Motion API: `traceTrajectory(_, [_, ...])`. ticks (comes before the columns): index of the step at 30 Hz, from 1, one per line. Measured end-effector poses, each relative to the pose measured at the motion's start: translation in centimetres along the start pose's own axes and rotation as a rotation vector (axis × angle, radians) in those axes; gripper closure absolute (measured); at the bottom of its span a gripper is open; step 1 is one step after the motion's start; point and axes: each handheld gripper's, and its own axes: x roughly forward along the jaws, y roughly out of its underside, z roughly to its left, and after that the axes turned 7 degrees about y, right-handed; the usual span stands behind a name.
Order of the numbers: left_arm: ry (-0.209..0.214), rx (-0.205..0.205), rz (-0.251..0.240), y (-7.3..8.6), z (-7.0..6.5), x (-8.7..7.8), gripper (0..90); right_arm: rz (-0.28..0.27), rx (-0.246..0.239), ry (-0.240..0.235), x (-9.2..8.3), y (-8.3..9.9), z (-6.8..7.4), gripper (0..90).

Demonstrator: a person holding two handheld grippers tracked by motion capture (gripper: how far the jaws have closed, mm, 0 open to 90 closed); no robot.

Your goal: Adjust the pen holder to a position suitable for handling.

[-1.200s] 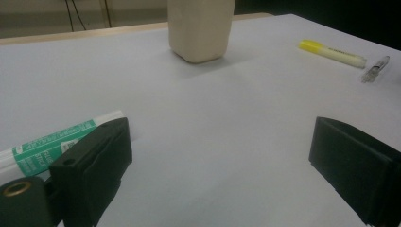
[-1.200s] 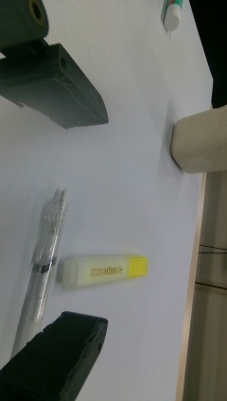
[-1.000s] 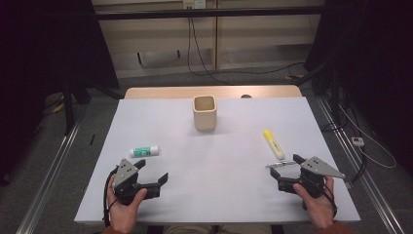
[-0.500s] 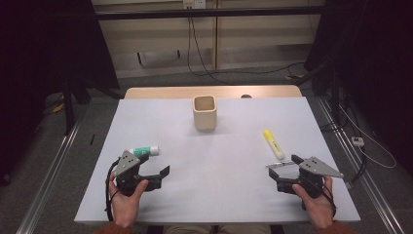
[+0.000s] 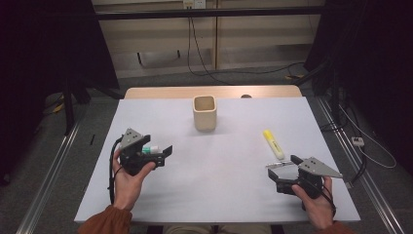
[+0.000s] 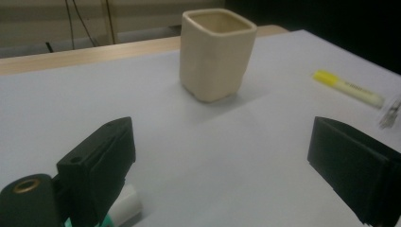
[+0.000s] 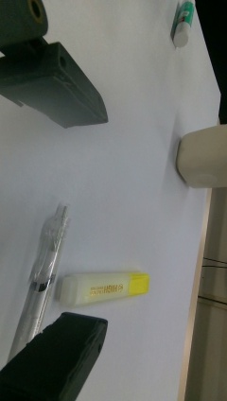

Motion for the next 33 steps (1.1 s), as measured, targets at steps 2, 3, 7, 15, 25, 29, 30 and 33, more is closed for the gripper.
traceTrajectory(2, [0.007, -0.008, 0.005, -0.5, 0.1, 0.2, 8.4, 0.0, 0.003, 0.001, 0.0, 0.0, 0.0, 3.6])
traceTrajectory(3, [-0.003, 0.013, 0.012, -1.2, 0.3, 0.7, 8.4, 0.002, 0.003, 0.004, 0.0, 0.0, -0.1, 3.6])
traceTrajectory(7, [0.025, 0.04, 0.017, -2.5, 0.5, 2.4, 8.9, 0.006, 0.006, 0.003, 0.1, 0.1, -0.2, 3.6])
traceTrajectory(15, [0.073, 0.063, 0.063, -4.7, 0.5, 5.6, 9.9, 0.005, 0.008, 0.0, 0.0, 0.1, -0.3, 3.6])
traceTrajectory(25, [0.077, 0.029, 0.03, -7.6, 1.8, 10.1, 10.5, 0.007, 0.013, -0.003, 0.1, 0.2, -0.2, 3.5])
traceTrajectory(29, [0.073, 0.002, 0.025, -8.3, 3.3, 12.6, 11.6, 0.002, 0.015, -0.004, 0.2, 0.2, -0.4, 3.5])
traceTrajectory(30, [0.078, 0.005, 0.018, -8.4, 3.6, 13.1, 10.7, 0.001, 0.022, -0.006, 0.3, 0.1, -0.5, 3.4])
traceTrajectory(33, [0.1, 0.006, 0.016, -8.7, 4.0, 14.0, 6.3, 0.011, 0.021, -0.012, 0.5, 0.1, -0.5, 3.4])
